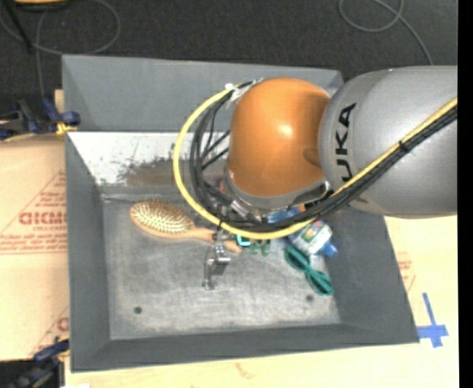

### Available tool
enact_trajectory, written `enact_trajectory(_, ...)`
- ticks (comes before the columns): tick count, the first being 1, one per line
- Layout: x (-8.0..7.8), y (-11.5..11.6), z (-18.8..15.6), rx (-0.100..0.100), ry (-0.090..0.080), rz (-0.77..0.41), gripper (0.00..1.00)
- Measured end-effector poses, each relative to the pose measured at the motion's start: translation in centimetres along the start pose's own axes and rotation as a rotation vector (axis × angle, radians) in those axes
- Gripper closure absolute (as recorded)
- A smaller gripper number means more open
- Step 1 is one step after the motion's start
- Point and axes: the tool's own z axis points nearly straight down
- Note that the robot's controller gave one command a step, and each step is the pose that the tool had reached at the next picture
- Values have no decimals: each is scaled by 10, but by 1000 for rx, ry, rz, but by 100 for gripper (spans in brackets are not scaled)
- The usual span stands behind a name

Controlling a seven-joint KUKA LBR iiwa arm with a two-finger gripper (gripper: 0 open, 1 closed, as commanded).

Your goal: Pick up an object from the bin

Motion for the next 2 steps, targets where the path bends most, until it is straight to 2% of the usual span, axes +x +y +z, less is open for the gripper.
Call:
enact_trajectory(1,-2,-1,-4,-1,-8,4,0)
enact_trajectory(2,-30,-68,71,3,-14,-63,0)
